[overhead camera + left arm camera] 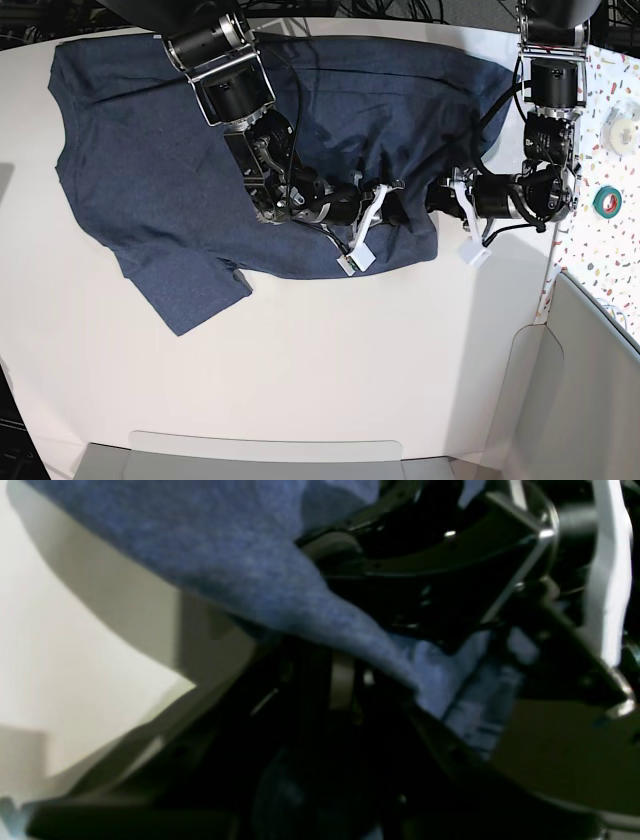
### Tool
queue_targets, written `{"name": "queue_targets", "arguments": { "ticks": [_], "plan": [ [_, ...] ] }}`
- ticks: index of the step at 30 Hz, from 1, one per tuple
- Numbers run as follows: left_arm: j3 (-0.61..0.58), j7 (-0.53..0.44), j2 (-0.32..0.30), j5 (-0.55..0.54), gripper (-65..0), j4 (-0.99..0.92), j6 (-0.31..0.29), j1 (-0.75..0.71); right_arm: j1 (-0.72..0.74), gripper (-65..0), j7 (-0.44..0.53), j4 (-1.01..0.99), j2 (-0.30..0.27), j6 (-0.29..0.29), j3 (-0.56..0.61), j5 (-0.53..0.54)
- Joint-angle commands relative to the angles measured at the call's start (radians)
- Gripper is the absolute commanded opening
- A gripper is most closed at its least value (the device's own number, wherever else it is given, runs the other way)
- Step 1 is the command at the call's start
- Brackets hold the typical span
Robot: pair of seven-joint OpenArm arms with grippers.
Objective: Layout the t-shirt on the table in an organized manner, then fold the t-shirt properly
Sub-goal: 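Grasp the shirt's side edge with the left gripper beside the right gripper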
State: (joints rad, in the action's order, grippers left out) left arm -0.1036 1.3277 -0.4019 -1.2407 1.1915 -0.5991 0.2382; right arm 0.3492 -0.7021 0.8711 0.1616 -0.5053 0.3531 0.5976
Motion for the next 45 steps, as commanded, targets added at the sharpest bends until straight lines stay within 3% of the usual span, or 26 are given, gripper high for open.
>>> {"name": "queue_targets", "arguments": {
  "ticks": [1,7,18,25,28,31,35,39,42,45],
  "plan": [
    [0.009,-0.027,-0.012,-0.069,-55.6,0.015,-0.006,0.030,-0.022,-65.0,-0.066,-0.020,-0.004,0.029,0.002,-0.005],
    [0.009,-0.040,-0.012,-0.204,-55.5,0.014,-0.006,0.060,-0.034,-65.0,-0.064,-0.020,-0.004,0.029,0.001,-0.005],
    [0.008,-0.087,-0.018,-0.196,-55.5,0.011,-0.005,0.056,-0.062,-65.0,-0.064,-0.016,-0.004,0.029,0.001,-0.005],
    [0.002,-0.136,-0.013,-0.063,-55.3,-0.060,-0.002,0.062,-0.063,-65.0,-0.067,-0.016,-0.004,0.029,0.004,-0.005],
    [0.006,-0.165,-0.012,0.011,-50.4,-0.118,0.000,0.063,-0.063,-65.0,-0.067,-0.014,-0.004,0.029,0.004,-0.005],
    [0.008,-0.170,-0.010,0.022,-44.7,-0.129,0.001,0.063,-0.065,-65.0,-0.067,-0.017,-0.004,0.029,0.004,-0.005],
    [0.009,-0.172,-0.009,0.016,-44.3,-0.127,0.064,0.063,-0.063,-65.0,-0.067,-0.016,-0.004,0.029,0.005,-0.005],
    [0.008,-0.173,0.024,0.022,-44.3,-0.127,0.066,0.063,-0.063,-65.0,-0.067,-0.014,-0.004,0.029,0.002,-0.005],
    [0.000,-0.173,0.024,0.022,-45.4,-0.126,0.064,0.063,-0.063,-65.0,-0.067,-0.014,-0.004,0.029,0.001,-0.005],
    [0.000,-0.167,0.024,0.022,-56.5,-0.124,0.064,0.063,-0.063,-65.0,-0.067,-0.014,-0.004,0.029,0.001,-0.005]
  ]
}}
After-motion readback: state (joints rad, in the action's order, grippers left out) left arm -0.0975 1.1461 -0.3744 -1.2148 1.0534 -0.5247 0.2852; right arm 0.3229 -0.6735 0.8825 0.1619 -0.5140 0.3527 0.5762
